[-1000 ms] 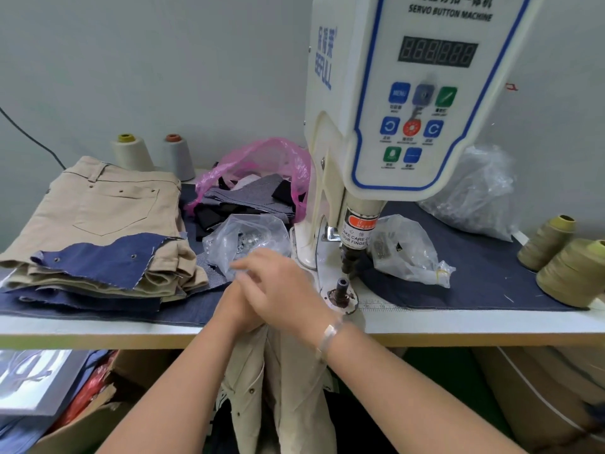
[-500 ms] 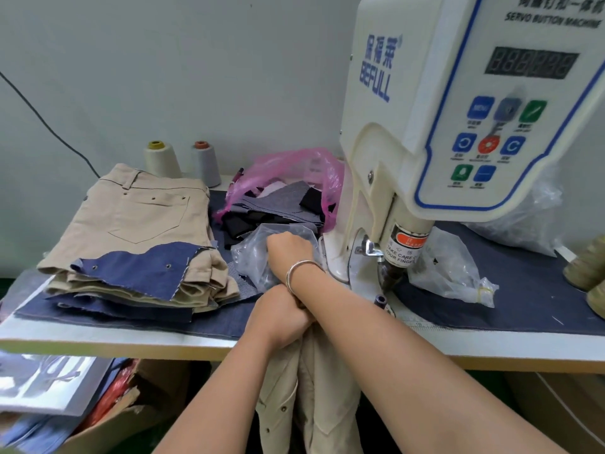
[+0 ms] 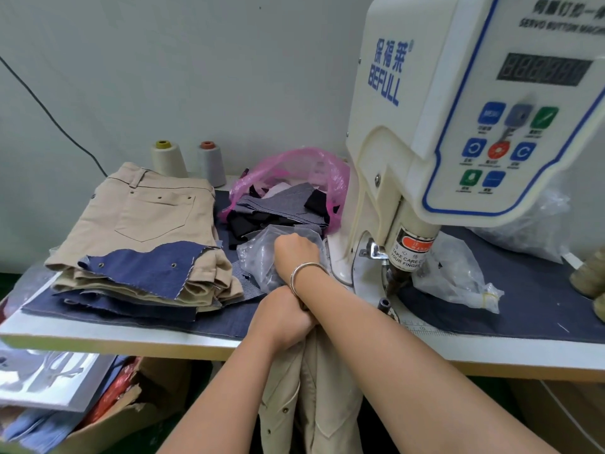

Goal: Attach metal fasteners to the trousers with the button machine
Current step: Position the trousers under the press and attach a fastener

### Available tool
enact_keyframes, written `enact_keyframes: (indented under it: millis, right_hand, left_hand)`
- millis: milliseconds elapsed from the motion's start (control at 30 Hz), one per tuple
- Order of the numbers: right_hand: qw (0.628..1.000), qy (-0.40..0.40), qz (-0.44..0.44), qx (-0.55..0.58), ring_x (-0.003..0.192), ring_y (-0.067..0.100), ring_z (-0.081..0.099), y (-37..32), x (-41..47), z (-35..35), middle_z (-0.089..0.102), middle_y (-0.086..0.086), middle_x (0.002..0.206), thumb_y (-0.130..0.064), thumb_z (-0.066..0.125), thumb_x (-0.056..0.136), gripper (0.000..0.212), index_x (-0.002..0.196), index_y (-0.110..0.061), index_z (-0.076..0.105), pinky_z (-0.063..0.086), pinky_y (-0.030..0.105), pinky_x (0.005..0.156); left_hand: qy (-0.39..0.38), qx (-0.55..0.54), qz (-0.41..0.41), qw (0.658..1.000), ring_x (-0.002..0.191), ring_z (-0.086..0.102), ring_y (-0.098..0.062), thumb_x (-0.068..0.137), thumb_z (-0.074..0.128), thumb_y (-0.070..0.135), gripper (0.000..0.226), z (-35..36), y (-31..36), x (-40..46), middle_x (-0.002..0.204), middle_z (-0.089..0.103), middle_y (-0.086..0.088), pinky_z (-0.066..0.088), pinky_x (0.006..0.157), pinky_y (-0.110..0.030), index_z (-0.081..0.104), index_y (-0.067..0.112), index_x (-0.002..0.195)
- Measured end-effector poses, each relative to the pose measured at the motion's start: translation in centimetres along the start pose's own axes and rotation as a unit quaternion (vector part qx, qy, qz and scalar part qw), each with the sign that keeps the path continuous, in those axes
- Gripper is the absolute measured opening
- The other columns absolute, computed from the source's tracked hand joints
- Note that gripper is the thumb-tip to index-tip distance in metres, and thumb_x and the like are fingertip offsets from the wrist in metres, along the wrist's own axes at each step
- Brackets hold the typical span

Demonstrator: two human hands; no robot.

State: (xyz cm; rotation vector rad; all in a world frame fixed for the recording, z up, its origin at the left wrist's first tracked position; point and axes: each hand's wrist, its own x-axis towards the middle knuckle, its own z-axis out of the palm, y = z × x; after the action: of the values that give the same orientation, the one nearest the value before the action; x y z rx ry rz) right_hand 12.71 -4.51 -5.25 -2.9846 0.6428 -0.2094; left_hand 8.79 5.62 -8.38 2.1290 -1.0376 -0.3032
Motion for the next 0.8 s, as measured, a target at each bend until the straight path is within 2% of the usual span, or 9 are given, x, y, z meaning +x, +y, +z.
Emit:
enact_keyframes:
  millis: [267, 500, 667, 767, 800]
  right_hand:
    - [1.000, -0.015, -0.001, 0.001, 0.098, 0.030, 0.064, 0.1, -0.2, 0.1, 0.066, 0.011, 0.107, 0.000, 0.049, 0.087, 0.028, 0.110, -0.007, 0.064, 0.040, 0.031, 0.065]
    - [0.999, -0.021, 0.007, 0.028, 0.091, 0.028, 0.064, 0.1, -0.5, 0.0, 0.067, 0.008, 0.100, -0.003, 0.050, 0.086, 0.023, 0.103, -0.010, 0.064, 0.038, 0.030, 0.062]
    - [0.988, -0.007, 0.045, 0.150, 0.091, 0.029, 0.062, 0.5, -0.9, 0.1, 0.066, 0.007, 0.100, -0.015, 0.048, 0.088, 0.021, 0.104, -0.015, 0.061, 0.043, 0.030, 0.066]
    - [0.974, 0.014, 0.067, 0.216, 0.081, 0.028, 0.057, 0.5, -1.5, -0.2, 0.066, 0.006, 0.089, -0.021, 0.047, 0.087, 0.009, 0.084, -0.019, 0.055, 0.040, 0.030, 0.065]
    - [0.965, 0.030, 0.074, 0.250, 0.078, 0.026, 0.055, 0.6, -1.8, -0.5, 0.064, 0.004, 0.083, -0.021, 0.048, 0.086, 0.008, 0.078, -0.019, 0.051, 0.039, 0.029, 0.065]
  left_hand:
    - [-0.003, 0.011, 0.016, 1.000, 0.060, 0.045, -0.019, 0.060, 0.044, 0.043, 0.015, 0.1, 0.0, 0.0, 0.056, 0.048, 0.010, 0.029, 0.048, -0.027, 0.042, 0.032, 0.050]
    - [-0.009, 0.018, 0.012, 1.000, 0.071, 0.057, -0.024, 0.062, 0.044, 0.043, 0.014, 0.1, -0.2, 0.1, 0.076, 0.065, -0.001, 0.037, 0.056, -0.030, 0.044, 0.032, 0.055]
    - [-0.011, 0.022, 0.017, 1.000, 0.064, 0.050, -0.022, 0.063, 0.046, 0.042, 0.016, 0.2, -0.3, 0.2, 0.058, 0.050, 0.008, 0.031, 0.052, -0.029, 0.046, 0.033, 0.050]
    - [-0.011, 0.032, 0.023, 0.999, 0.056, 0.040, -0.020, 0.062, 0.047, 0.042, 0.015, 0.2, -0.2, 0.2, 0.049, 0.041, 0.009, 0.023, 0.046, -0.025, 0.050, 0.038, 0.048]
    - [-0.008, 0.032, 0.022, 0.999, 0.056, 0.038, -0.020, 0.062, 0.047, 0.041, 0.017, 0.2, -0.2, 0.2, 0.048, 0.040, 0.009, 0.022, 0.046, -0.024, 0.049, 0.033, 0.047]
